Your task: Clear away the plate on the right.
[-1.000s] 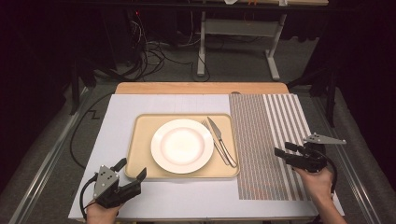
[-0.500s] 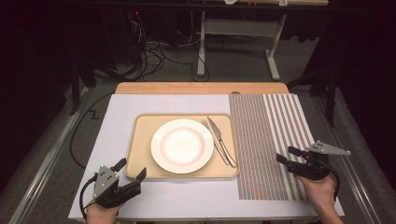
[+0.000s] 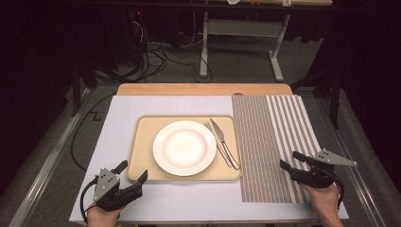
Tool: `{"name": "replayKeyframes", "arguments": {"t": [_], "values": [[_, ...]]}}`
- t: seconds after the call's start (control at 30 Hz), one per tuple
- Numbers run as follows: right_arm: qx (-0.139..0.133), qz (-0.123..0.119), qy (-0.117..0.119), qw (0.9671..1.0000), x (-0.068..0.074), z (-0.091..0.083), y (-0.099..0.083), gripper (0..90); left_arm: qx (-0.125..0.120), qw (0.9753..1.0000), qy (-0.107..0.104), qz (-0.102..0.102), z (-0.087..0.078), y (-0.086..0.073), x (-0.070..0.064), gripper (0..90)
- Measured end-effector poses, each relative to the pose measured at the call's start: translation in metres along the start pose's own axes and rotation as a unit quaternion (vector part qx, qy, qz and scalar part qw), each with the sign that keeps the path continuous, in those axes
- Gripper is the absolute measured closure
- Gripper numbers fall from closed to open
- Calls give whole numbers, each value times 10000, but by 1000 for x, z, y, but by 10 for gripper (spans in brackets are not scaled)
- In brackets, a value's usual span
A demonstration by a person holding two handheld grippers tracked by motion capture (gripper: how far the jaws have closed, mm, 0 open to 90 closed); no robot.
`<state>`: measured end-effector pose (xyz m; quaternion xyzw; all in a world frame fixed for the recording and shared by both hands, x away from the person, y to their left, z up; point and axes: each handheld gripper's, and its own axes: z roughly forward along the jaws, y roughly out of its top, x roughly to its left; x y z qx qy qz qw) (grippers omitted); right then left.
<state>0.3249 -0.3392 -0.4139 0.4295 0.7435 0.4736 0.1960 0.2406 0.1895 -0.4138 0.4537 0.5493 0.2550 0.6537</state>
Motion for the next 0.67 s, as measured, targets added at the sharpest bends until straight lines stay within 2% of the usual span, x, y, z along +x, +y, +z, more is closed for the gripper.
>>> {"name": "replayKeyframes", "arguments": {"t": [0.17,0.23,0.4,0.67], "values": [[-132,-26,40,9999,0,-3,-5,303,0,10000,-4,0,-1,0,0,245],[-263,77,91,9996,-2,-7,-8,296,-4,10000,-2,-6,-1,0,0,245],[-324,128,102,9993,-4,-6,-11,286,1,10000,-1,2,0,0,0,245],[-351,57,134,9993,-3,-5,-11,284,19,10000,1,18,0,0,0,245]]}}
